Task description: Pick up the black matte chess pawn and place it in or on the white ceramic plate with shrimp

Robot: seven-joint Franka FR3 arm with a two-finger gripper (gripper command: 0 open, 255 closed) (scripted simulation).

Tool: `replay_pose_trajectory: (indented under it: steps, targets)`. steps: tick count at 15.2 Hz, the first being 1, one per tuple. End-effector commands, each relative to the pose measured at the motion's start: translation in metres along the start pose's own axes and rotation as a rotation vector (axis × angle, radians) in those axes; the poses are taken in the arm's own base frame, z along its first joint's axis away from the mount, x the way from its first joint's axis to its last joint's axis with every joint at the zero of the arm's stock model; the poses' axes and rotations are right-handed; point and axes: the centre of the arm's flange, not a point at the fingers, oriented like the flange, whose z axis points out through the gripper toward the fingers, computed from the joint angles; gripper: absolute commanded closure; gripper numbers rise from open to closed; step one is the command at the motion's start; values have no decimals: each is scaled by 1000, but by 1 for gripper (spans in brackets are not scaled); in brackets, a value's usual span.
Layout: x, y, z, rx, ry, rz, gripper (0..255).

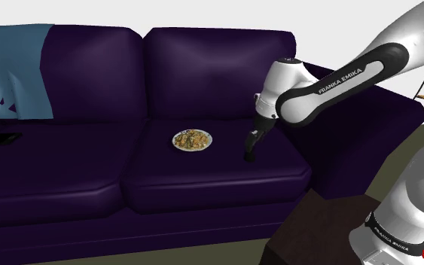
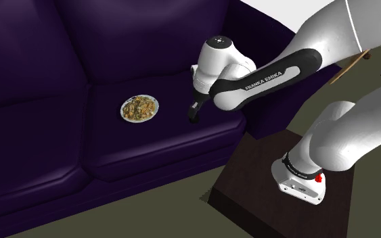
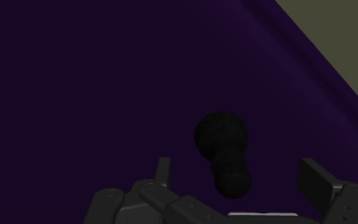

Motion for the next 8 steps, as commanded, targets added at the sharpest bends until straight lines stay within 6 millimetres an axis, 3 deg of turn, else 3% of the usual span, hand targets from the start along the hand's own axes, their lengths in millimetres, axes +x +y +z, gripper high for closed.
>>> replay_pose_trajectory:
  steps: [1,3,8]
  targets:
    - [-1,0,11,0,1,0,0]
    - [-1,0,24,0,1,0,0]
    - [-1,0,24,0,1,0,0]
